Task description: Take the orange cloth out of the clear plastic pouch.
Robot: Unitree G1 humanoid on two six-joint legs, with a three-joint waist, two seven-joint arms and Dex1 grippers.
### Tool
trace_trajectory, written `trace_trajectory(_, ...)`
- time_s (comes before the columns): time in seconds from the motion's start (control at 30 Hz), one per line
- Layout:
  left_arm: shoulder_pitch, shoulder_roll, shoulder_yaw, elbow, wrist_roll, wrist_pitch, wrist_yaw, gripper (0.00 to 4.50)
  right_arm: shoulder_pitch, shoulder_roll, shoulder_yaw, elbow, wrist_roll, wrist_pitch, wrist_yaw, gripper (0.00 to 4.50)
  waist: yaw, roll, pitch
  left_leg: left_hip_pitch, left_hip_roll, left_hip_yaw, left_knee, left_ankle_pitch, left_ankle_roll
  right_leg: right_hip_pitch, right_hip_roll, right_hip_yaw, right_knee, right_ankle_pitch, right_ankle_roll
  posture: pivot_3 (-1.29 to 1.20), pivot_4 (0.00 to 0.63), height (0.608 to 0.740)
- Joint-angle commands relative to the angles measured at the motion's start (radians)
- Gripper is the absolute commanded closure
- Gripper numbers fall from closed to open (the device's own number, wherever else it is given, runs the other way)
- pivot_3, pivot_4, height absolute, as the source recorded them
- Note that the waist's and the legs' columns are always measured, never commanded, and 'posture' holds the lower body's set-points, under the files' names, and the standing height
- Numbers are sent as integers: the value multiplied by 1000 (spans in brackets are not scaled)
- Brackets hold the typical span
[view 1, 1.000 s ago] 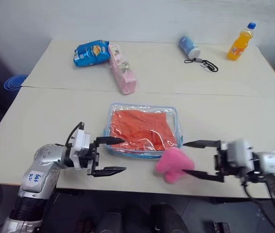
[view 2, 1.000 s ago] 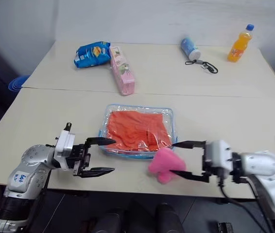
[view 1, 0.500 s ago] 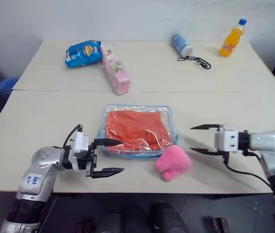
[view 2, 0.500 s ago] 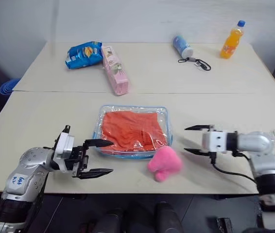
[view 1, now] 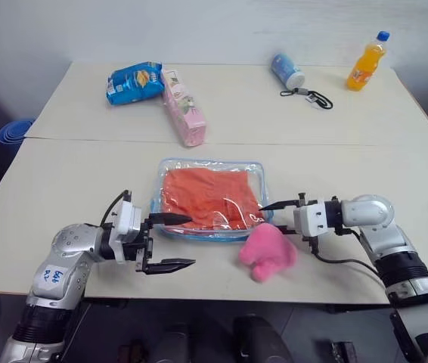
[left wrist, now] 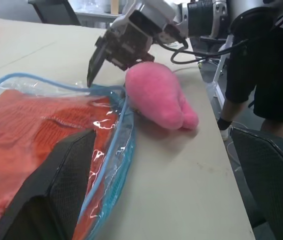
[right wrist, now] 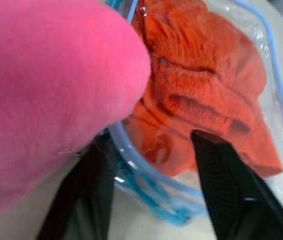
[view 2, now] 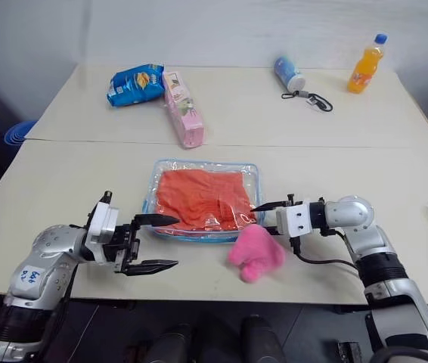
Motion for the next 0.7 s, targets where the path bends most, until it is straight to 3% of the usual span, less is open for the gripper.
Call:
trace_trajectory(0.03, -30, -21, -34, -30, -1, 4, -1, 0, 2, -17, -2, -45, 42, 57, 28, 3302, 0, 0, 0, 0, 0, 0, 0, 0, 0, 0, 0, 0, 0, 0, 0, 0, 150, 740)
trace_trajectory(0.17, -98, -75, -115, 8, 48, -10, 0, 0, 23, -12, -2, -95, 40, 126, 21, 4467, 0, 0, 0, 0, 0, 0, 0, 0, 0, 0, 0, 0, 0, 0, 0, 0, 150, 740)
trace_trajectory(0.5, -326, -341, -346, 285, 320, -114, 138, 0, 39, 1, -6, -170, 13, 248, -34, 4467, 4, 0, 0, -1, -1, 0, 3, 0, 0, 0, 1, 0, 1, 0, 0, 0, 150, 740)
trace_trajectory(0.7, -404, -425, -428, 414, 445, -178, 190, 0, 63, -3, -4, -208, 1, 291, -56, 4467, 3, 0, 0, -1, 0, 1, 3, 1, -1, -1, 2, 1, 3, 0, 0, 0, 150, 740)
